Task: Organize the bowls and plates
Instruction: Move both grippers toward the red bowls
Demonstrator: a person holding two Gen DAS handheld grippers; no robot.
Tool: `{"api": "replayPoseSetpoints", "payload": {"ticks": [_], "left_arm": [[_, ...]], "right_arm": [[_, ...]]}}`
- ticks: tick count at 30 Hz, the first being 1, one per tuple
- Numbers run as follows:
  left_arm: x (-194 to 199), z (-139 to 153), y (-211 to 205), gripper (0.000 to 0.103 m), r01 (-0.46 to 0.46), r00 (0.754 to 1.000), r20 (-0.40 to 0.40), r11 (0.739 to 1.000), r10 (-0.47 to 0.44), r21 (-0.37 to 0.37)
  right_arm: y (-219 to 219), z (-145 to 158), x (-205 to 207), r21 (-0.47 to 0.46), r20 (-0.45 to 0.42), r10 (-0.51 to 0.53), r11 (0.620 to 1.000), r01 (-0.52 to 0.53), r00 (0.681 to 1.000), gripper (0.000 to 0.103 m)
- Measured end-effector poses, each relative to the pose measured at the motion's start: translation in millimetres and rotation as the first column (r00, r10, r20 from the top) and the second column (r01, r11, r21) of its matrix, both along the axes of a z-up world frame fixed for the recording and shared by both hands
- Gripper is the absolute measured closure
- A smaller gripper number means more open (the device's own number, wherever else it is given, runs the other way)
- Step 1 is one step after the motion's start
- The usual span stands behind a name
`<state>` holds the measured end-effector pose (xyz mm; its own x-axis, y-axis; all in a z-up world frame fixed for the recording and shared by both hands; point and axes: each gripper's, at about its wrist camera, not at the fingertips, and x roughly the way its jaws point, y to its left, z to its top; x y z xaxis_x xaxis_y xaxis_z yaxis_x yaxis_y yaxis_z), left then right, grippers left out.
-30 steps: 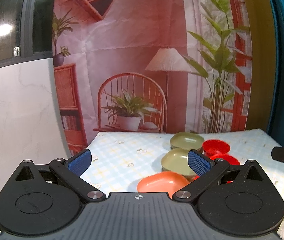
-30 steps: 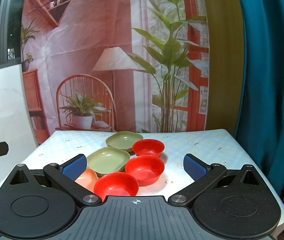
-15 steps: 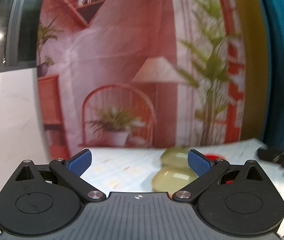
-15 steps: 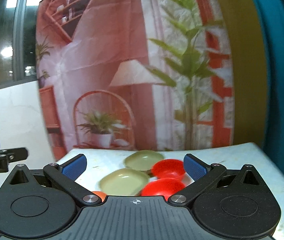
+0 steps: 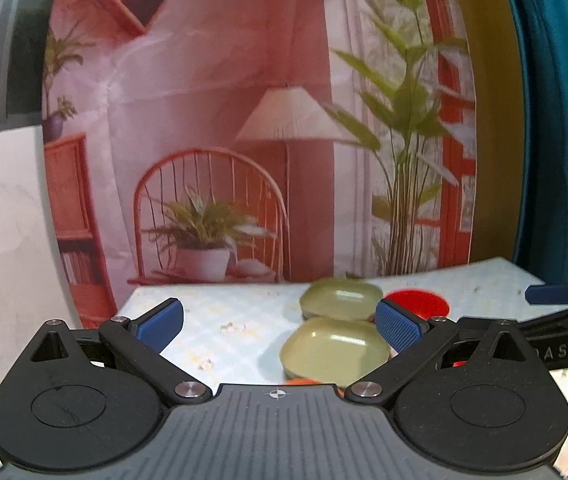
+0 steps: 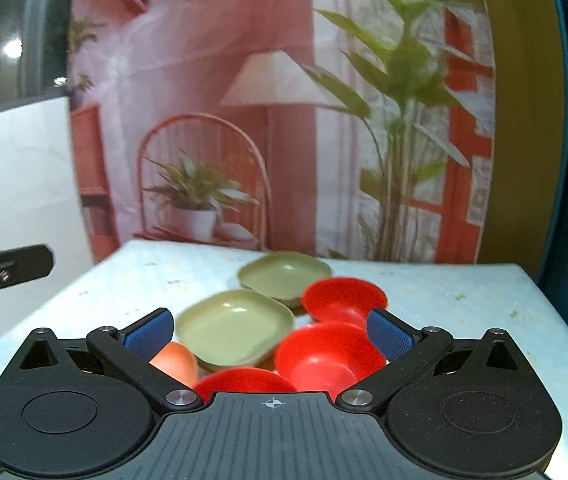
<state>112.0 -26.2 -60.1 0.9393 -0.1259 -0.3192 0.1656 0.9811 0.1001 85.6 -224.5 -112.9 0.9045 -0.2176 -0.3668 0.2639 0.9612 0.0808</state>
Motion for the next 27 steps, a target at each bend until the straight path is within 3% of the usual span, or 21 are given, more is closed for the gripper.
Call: {"api": "replayPoseSetpoints", "payload": {"ticks": [10, 21, 27], "left_arm": [[28, -33, -16, 0.000, -0.005, 0.995, -0.095, 0.995, 0.015, 0.099], [45, -55, -16, 0.000, 0.001, 0.982, -0.187, 0.998, 0.011, 0.064], [49, -63, -17, 0.004, 0.023, 0.974, -0.226, 0.994, 0.001, 0.106]], "right_arm": [[-10, -29, 17, -0.037, -0.050, -0.052, 0.998, 0.050, 0.997, 0.000], [-20, -48, 25, -0.004, -0.109, -0.026, 1.000, 0.025, 0.994, 0.000], [-26, -60, 25, 0.021, -0.131, -0.030, 0.999, 0.033, 0.991, 0.000]]}}
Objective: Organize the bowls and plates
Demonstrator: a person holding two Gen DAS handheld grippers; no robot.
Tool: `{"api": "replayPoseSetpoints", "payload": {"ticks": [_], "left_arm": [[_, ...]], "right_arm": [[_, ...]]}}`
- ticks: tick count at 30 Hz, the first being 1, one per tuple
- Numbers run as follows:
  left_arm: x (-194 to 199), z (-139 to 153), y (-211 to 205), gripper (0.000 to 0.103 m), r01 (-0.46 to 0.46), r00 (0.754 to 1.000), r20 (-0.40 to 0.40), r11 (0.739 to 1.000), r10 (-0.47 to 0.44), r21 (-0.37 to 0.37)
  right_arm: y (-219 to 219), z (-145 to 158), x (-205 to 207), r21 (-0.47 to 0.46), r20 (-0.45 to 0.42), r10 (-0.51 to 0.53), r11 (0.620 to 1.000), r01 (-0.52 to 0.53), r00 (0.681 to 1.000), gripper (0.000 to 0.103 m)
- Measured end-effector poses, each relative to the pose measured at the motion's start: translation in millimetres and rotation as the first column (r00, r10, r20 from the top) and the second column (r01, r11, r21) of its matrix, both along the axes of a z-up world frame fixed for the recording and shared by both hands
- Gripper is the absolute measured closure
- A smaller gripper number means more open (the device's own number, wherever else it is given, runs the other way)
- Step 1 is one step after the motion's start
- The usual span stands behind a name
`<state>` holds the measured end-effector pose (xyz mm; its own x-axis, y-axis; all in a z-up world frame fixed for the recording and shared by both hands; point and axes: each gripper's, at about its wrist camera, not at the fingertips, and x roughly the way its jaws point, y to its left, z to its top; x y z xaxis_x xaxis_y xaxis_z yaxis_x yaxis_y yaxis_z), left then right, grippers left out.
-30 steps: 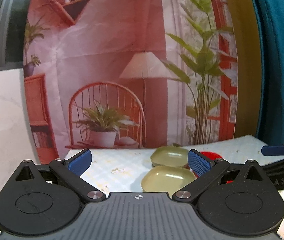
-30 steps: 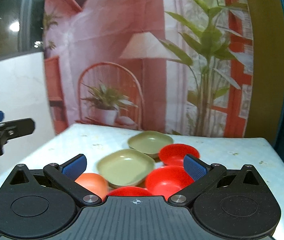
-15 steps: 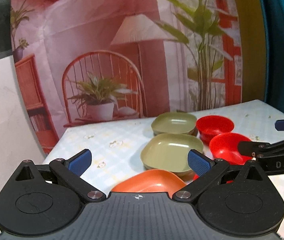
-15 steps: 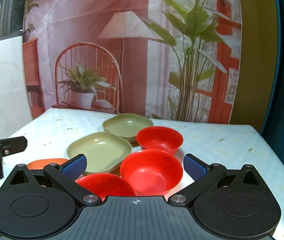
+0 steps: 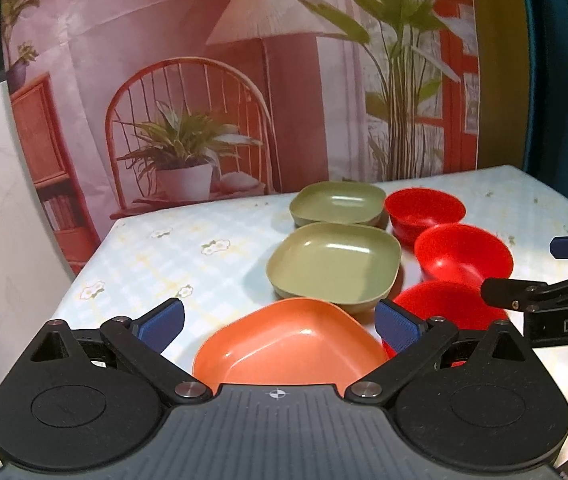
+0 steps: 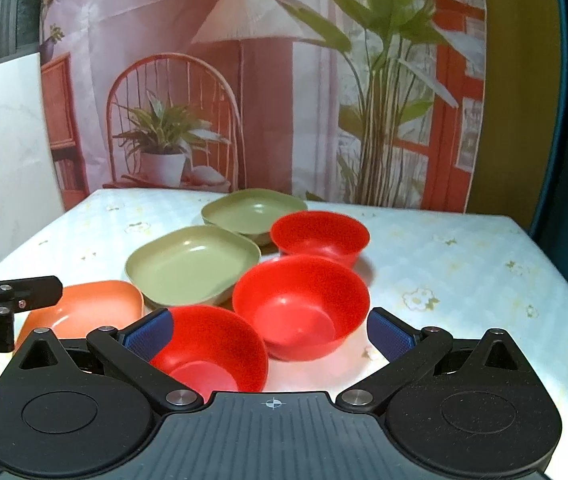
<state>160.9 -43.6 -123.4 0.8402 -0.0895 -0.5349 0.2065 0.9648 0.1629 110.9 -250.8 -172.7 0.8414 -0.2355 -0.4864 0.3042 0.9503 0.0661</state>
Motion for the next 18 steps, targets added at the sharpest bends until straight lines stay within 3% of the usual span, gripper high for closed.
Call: {"api": "replayPoseSetpoints", "payload": {"ticks": [7, 12, 18], "left_arm": [[8, -9, -4, 0.044, 0.067, 0.993, -0.099, 0.998, -0.067, -0.007], [15, -12, -10, 0.052, 0.131, 0.980, -0.143, 0.991, -0.135, -0.041], [30, -18, -15, 0.053, 0.163, 0.945, -0.262, 0.978, -0.193, -0.131]], "right_arm": [[-10, -16, 3, 0.051, -0.031, 0.030, 0.998, -0.029, 0.999, 0.000], [-9, -23, 5, 0.058, -0.048, 0.054, 0.997, -0.051, 0.997, 0.004], [-13, -28, 6, 0.102, -0.067, 0.076, 0.992, -0.069, 0.995, 0.021]]}}
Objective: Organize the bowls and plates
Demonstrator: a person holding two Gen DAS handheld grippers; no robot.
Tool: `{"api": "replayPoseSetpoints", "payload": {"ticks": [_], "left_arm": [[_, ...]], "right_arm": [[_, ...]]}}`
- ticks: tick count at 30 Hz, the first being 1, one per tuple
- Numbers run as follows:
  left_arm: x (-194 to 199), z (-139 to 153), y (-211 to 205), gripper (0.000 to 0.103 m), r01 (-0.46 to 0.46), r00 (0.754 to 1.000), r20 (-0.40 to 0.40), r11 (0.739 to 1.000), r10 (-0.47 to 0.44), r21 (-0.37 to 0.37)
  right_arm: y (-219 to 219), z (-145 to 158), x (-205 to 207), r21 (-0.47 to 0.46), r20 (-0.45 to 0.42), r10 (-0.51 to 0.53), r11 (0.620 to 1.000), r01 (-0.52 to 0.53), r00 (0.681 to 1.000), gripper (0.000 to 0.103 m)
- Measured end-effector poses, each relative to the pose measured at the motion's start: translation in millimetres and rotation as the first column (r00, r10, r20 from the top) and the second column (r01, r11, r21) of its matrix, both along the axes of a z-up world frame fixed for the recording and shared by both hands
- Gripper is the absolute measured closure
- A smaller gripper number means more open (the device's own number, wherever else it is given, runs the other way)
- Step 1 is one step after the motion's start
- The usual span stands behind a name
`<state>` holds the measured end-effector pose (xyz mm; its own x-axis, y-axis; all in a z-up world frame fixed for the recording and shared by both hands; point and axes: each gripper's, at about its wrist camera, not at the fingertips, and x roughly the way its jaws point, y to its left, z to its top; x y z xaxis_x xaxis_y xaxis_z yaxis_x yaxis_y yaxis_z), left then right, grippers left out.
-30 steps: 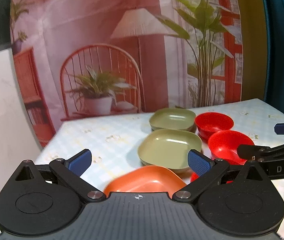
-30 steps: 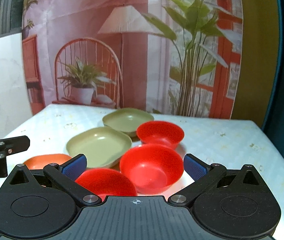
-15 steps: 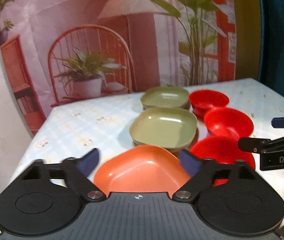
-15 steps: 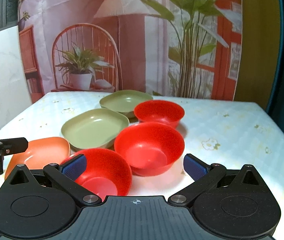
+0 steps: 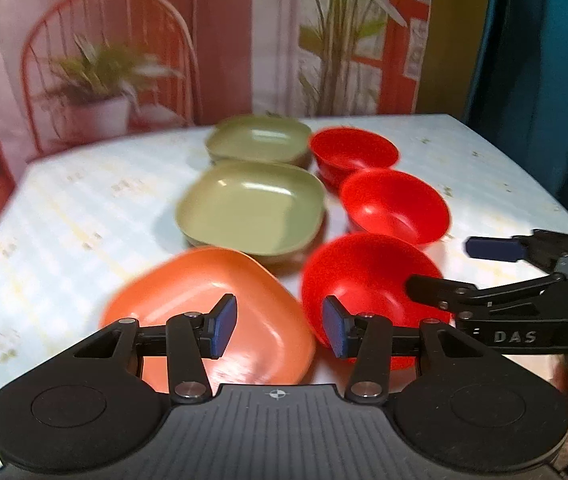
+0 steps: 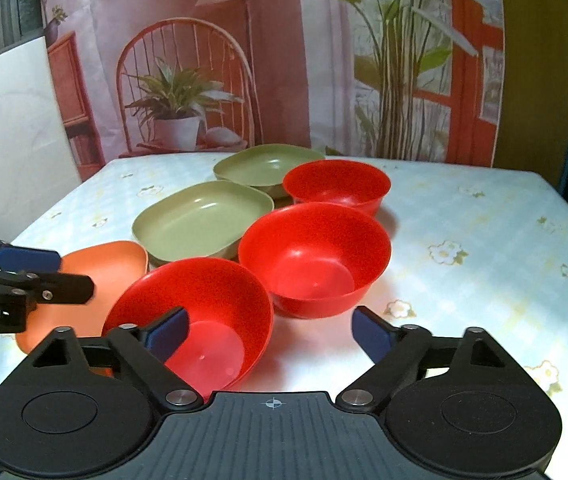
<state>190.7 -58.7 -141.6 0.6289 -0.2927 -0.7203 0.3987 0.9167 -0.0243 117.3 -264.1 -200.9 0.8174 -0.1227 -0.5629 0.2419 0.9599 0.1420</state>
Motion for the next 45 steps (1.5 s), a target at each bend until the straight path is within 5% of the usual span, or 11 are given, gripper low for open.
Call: {"api": "replayPoseSetpoints", "payload": {"ticks": [6, 23, 45], "left_arm": [[7, -8, -8, 0.057, 0.035, 0.998, -0.056, 0.998, -0.037, -0.044], [12, -18, -10, 0.081, 0.043, 0.992, -0.115, 0.993, -0.057, -0.114], [13, -27, 0, 0.081, -0.008, 0.993, -0.119, 0.987, -0.011, -0.158]], "right_arm": [[-2, -2, -1, 0.041, -0.012, 0.026, 0.999, -0.025, 1.000, 0.027], [-10, -12, -3, 0.140, -0.038, 0.082, 0.987, -0.076, 0.996, 0.072], [-16, -12, -9, 0.159, -0.034, 0.069, 0.985, -0.063, 0.997, 0.074]]}}
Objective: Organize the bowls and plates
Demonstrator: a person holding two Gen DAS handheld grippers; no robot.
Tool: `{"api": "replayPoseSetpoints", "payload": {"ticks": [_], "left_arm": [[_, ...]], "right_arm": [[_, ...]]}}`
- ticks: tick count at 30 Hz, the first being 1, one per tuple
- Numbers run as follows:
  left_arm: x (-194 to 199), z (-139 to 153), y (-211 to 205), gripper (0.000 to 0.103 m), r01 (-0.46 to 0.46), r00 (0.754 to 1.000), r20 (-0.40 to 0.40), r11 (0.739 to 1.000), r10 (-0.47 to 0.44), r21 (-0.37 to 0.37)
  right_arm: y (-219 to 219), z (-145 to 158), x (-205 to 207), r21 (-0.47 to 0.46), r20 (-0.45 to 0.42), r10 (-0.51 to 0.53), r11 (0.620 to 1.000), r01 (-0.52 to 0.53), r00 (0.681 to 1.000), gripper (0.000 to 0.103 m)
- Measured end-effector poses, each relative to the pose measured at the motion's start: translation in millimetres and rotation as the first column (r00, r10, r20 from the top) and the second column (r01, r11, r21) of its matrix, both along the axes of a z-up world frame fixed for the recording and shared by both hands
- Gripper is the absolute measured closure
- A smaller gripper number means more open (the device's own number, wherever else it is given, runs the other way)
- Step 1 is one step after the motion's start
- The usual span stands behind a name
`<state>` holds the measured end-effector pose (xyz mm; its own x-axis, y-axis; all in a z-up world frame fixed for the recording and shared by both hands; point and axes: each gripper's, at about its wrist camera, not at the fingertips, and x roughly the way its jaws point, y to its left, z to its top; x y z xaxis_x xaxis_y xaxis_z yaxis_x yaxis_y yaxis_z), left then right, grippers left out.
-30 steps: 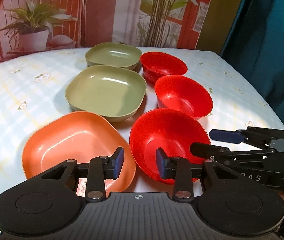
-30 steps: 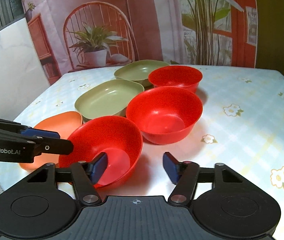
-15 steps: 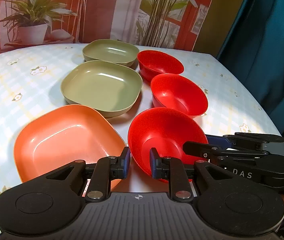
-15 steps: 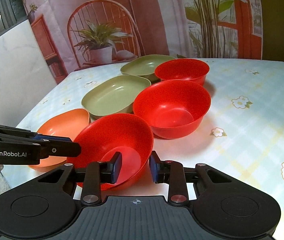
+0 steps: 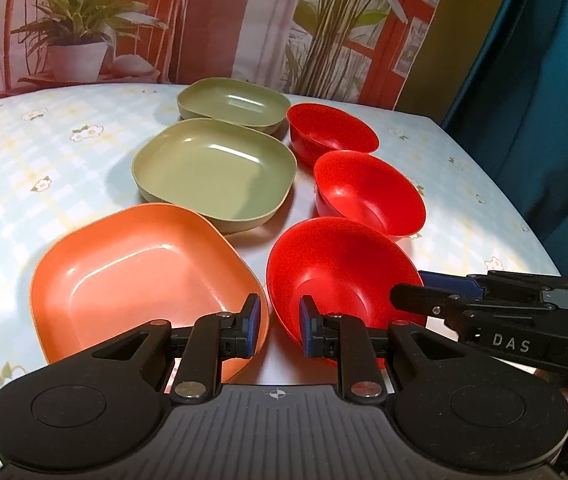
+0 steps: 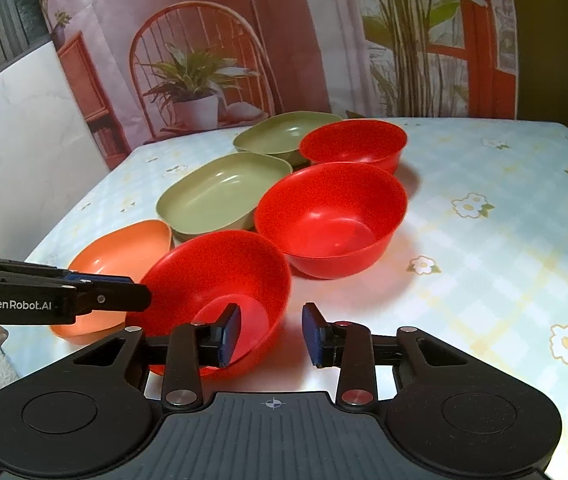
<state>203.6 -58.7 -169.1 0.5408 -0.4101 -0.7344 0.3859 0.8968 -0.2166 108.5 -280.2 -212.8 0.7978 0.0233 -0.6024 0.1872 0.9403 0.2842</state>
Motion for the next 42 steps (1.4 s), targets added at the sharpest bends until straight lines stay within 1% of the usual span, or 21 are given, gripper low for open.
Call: {"api": "replayPoseSetpoints", "payload": {"ticks": [2, 4, 6, 10, 12, 15, 24, 27, 31, 34, 38, 42], "left_arm": [[0, -2, 1, 0.081, 0.000, 1.000, -0.008, 1.000, 0.000, -0.006], [1, -3, 1, 0.081, 0.001, 1.000, -0.009, 1.000, -0.001, -0.013], [1, -4, 0, 0.081, 0.008, 1.000, -0.015, 1.000, -0.008, -0.021], [-2, -3, 1, 0.081, 0.005, 1.000, -0.001, 1.000, -0.005, -0.013], [-3, 1, 3, 0.081, 0.002, 1.000, 0.011, 1.000, -0.002, -0.021], [-7, 6, 3, 0.081, 0.006, 0.999, 0.041, 1.000, -0.006, -0.009], [-2, 22, 3, 0.081, 0.013, 0.997, 0.080, 1.000, -0.013, -0.003], [1, 32, 3, 0.081, 0.012, 0.996, 0.091, 1.000, -0.010, -0.023], [10, 46, -3, 0.081, 0.020, 0.993, 0.114, 0.999, -0.015, -0.042], [19, 53, -14, 0.081, 0.033, 0.991, 0.129, 0.999, -0.028, -0.032], [37, 58, -27, 0.081, 0.054, 0.991, 0.126, 0.998, -0.048, -0.039], [56, 57, -37, 0.081, 0.059, 0.993, 0.106, 0.996, -0.052, -0.063]], "right_arm": [[-3, -2, -2, 0.020, -0.002, 0.001, 1.000, -0.001, 1.000, 0.087], [-5, -3, -3, 0.043, 0.001, 0.008, 0.999, -0.008, 1.000, 0.091], [-5, -4, -2, 0.041, 0.008, 0.011, 0.999, -0.011, 1.000, 0.091], [-2, -4, 0, 0.037, 0.011, 0.013, 0.999, -0.014, 1.000, 0.092], [-3, -4, 2, 0.051, 0.008, 0.013, 0.999, -0.014, 1.000, 0.092], [-5, -3, 3, 0.076, 0.012, 0.008, 0.997, -0.009, 1.000, 0.092], [-11, 15, 8, 0.097, 0.062, 0.002, 0.995, -0.008, 0.998, 0.092], [-14, 22, 8, 0.105, 0.081, -0.002, 0.994, -0.007, 0.997, 0.092], [-20, 29, 8, 0.113, 0.107, -0.017, 0.994, 0.005, 0.994, 0.092], [-29, 37, 9, 0.121, 0.133, -0.036, 0.992, 0.020, 0.990, 0.092], [-40, 47, 12, 0.090, 0.163, -0.052, 0.995, 0.037, 0.985, 0.091], [-54, 55, 19, 0.067, 0.172, -0.066, 0.996, 0.055, 0.983, 0.091]]}}
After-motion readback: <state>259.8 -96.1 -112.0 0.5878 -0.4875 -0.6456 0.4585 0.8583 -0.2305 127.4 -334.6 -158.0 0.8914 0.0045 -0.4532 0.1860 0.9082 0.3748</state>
